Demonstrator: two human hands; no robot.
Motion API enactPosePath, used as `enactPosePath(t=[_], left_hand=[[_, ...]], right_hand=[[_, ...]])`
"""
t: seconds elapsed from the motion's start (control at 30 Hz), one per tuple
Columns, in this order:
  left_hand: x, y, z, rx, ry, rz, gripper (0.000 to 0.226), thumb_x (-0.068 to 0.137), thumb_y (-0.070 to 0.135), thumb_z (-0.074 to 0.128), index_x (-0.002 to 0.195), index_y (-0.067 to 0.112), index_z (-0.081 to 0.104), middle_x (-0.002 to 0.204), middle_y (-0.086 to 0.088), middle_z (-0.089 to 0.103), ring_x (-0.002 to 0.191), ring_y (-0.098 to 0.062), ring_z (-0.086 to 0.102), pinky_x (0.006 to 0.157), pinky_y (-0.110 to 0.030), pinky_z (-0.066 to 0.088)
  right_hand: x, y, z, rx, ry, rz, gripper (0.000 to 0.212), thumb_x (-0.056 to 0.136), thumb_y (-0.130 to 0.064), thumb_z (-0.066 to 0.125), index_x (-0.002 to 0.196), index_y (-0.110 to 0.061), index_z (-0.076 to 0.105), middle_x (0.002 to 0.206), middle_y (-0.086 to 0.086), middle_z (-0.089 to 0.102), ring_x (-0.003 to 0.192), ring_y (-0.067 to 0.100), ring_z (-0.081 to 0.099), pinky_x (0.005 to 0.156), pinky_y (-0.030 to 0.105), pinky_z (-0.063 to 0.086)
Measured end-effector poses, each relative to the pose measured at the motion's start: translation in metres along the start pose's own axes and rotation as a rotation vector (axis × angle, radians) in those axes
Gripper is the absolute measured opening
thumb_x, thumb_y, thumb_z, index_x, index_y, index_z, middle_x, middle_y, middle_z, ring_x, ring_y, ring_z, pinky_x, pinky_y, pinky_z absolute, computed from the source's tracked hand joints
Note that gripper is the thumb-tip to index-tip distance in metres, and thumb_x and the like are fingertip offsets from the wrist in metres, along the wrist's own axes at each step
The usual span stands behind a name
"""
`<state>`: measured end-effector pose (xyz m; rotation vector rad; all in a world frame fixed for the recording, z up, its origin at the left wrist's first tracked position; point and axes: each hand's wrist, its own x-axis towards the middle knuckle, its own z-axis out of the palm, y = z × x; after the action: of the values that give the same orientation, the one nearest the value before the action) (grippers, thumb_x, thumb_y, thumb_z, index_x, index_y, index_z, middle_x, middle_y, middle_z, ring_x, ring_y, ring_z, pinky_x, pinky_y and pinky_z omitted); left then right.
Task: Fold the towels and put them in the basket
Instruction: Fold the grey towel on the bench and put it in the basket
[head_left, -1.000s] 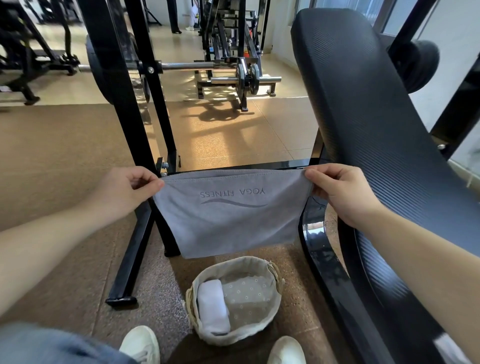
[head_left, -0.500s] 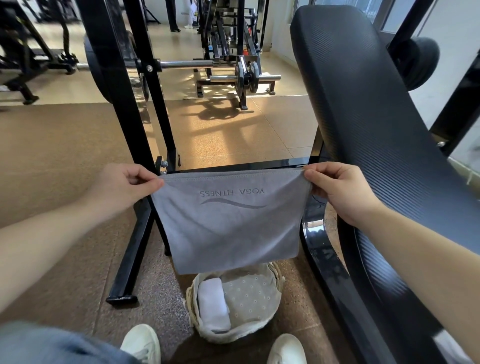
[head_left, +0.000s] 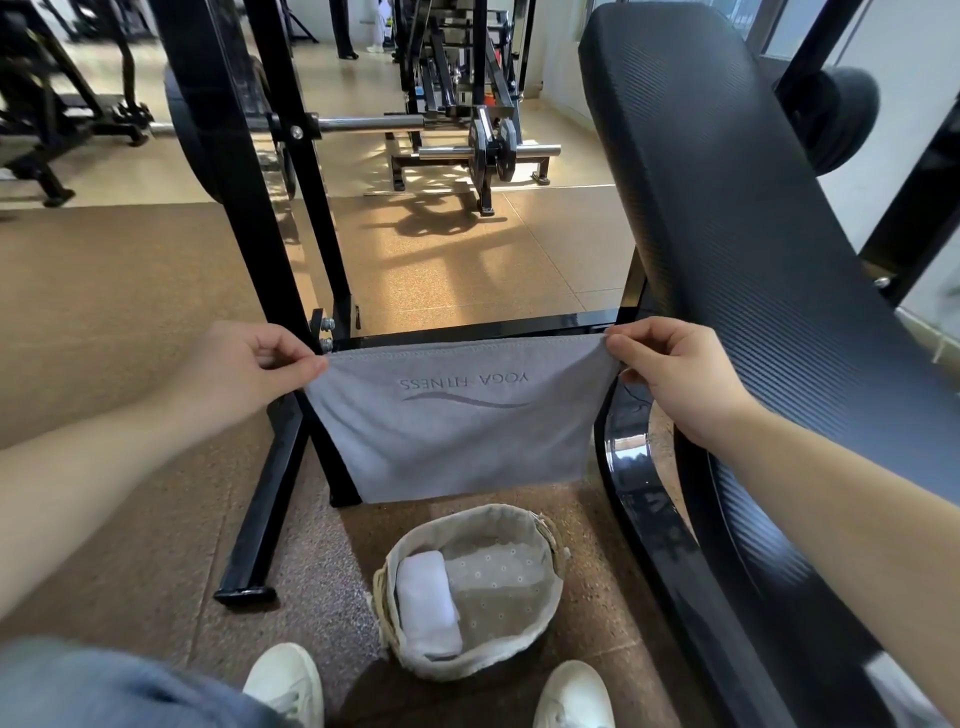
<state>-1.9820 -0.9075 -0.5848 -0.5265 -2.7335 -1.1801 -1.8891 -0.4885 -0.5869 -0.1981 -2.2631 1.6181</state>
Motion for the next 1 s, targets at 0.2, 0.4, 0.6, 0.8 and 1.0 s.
enactPosePath(t=[0.2, 0.4, 0.6, 0.8, 1.0], left_hand=[[-0.001, -0.001, -0.001, -0.019, -0.025, -0.001, 0.013, 0.084, 0.026, 0.08, 0.09, 0.036, 0.074, 0.082, 0.024, 0.074, 0.081, 0.011, 0.067, 0.075, -0.017, 0.045], [-0.004, -0.004, -0.001, 0.157, -0.125, 0.03, 0.021, 0.09, 0.031, 0.074, 0.089, 0.051, 0.069, 0.09, 0.028, 0.07, 0.087, 0.007, 0.064, 0.075, -0.016, 0.045], [-0.003, -0.007, 0.001, 0.143, -0.178, -0.033, 0.015, 0.094, 0.031, 0.069, 0.088, 0.045, 0.071, 0.08, 0.019, 0.073, 0.08, 0.006, 0.066, 0.071, -0.013, 0.042], [0.0, -0.008, 0.004, 0.11, -0.178, -0.066, 0.012, 0.099, 0.03, 0.062, 0.094, 0.038, 0.069, 0.074, 0.015, 0.074, 0.071, -0.002, 0.069, 0.067, -0.026, 0.05], [0.003, -0.005, 0.009, -0.106, -0.16, -0.196, 0.009, 0.098, 0.019, 0.063, 0.102, 0.022, 0.07, 0.08, 0.002, 0.078, 0.072, -0.014, 0.075, 0.073, -0.031, 0.06]], right_hand=[[-0.001, 0.001, 0.005, -0.156, 0.014, -0.006, 0.026, 0.093, -0.02, 0.074, 0.119, -0.022, 0.074, 0.086, -0.006, 0.074, 0.062, -0.005, 0.061, 0.073, 0.024, 0.053], [-0.006, -0.002, 0.008, -0.314, -0.025, -0.047, 0.007, 0.093, -0.025, 0.073, 0.097, -0.03, 0.075, 0.085, -0.009, 0.074, 0.067, -0.006, 0.062, 0.065, 0.014, 0.051], [-0.006, -0.002, 0.007, -0.287, -0.018, -0.079, 0.008, 0.094, -0.026, 0.072, 0.09, -0.032, 0.075, 0.061, -0.023, 0.066, 0.055, -0.006, 0.058, 0.054, 0.007, 0.041], [-0.005, -0.003, 0.007, -0.217, 0.003, -0.071, 0.01, 0.093, -0.031, 0.072, 0.088, -0.024, 0.078, 0.056, -0.018, 0.063, 0.051, -0.002, 0.054, 0.059, 0.02, 0.042], [-0.007, -0.006, 0.007, -0.222, -0.036, -0.077, 0.01, 0.097, -0.03, 0.068, 0.09, -0.025, 0.074, 0.06, -0.015, 0.064, 0.05, -0.001, 0.051, 0.05, 0.015, 0.044]])
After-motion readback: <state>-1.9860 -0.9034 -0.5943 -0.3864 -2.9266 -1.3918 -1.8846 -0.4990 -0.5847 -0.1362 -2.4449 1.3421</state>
